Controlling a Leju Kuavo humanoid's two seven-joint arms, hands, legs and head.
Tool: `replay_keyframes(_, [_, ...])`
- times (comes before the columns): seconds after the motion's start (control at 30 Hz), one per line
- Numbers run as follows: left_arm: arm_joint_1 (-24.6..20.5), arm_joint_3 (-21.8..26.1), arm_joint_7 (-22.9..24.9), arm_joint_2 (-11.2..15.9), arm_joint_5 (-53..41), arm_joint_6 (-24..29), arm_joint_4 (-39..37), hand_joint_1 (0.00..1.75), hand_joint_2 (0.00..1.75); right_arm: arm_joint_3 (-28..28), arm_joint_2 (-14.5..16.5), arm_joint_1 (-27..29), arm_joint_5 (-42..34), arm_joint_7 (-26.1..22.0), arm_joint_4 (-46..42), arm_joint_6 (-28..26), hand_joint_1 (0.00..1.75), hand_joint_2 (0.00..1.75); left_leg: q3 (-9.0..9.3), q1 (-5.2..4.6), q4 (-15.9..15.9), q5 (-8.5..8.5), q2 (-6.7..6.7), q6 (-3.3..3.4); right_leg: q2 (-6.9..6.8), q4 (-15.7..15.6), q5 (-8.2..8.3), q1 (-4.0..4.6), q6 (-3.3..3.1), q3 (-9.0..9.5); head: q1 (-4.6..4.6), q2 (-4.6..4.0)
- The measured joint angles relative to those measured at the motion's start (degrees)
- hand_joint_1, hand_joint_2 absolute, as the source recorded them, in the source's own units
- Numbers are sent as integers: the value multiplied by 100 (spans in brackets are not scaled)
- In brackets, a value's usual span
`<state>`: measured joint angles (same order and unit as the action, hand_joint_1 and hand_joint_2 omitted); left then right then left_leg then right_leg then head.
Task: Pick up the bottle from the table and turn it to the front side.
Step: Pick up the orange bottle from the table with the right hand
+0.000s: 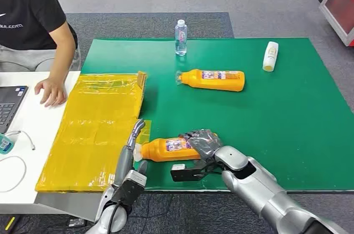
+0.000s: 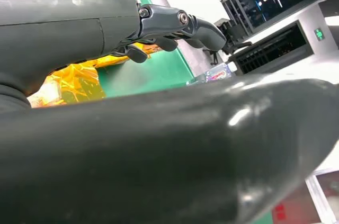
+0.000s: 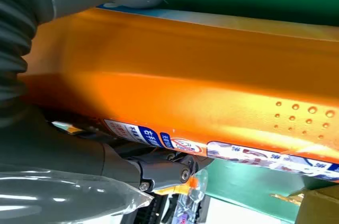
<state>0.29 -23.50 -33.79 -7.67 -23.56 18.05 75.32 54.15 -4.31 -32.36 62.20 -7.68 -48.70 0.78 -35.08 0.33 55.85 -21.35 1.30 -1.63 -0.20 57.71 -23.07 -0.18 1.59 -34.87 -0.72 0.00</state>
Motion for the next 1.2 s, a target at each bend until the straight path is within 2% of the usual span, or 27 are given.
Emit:
replay_keyframes(0.17, [-1, 3, -31, 2, 1, 4, 0, 0, 0, 73, 2, -43, -24, -22, 43, -106, 175, 175, 0, 0, 0, -2, 0, 3, 0, 0, 0, 0, 0, 0, 0, 0])
replay_keyframes(0.27, [-3, 6, -80, 7, 47, 6, 3, 0, 0, -2, 2, 72, -453, -234, 6, -516, 175, 175, -1, 0, 0, 0, -2, 5, -4, 0, 0, 0, 1, 0, -1, 0])
replay_keyframes(0.4, [48, 61, -149, 13, 432, -113, 177, 0, 0, -597, 4, 736, -1302, -542, -558, -1283, 175, 175, -23, 0, 0, 2, -9, 7, -13, 2, -2, 1, 4, -11, 0, 0])
replay_keyframes(0.47, [97, 113, -155, 14, 661, -228, 350, 0, 0, -942, 27, 1124, -1528, -621, -935, -1460, 175, 175, -44, 0, 0, 2, -10, 7, -14, 3, -3, 1, 4, -30, -1, 0])
replay_keyframes(0.6, [172, 158, -156, 21, 836, -337, 648, 0, 0, -1439, 92, 1586, -1671, -724, -1442, -1567, 175, 175, -85, 0, 0, 2, -11, 7, -15, 5, -6, 1, 7, -71, -1, 0])
replay_keyframes(0.8, [232, 167, -216, 31, 872, -415, 822, 0, 0, -1916, 264, 1921, -2311, -1127, -1815, -1560, 175, 175, -112, -1, 0, 0, -10, 5, -16, 5, -10, 1, 8, -97, 1, 0])
replay_keyframes(1.0, [269, 58, -223, 31, 933, -588, 820, 0, 0, -2149, 474, 2132, -2817, -1427, -2116, -1527, 175, 175, -118, -1, 0, -3, -10, 3, -15, 5, -16, 1, 7, -106, -1, 0])
replay_keyframes(1.2, [270, -165, -224, 30, 975, -629, 802, 0, 0, -2240, 632, 2256, -3103, -1656, -2312, -1724, 175, 175, -119, -1, 0, -4, -10, 3, -15, 4, -16, 1, 7, -106, 0, 0])
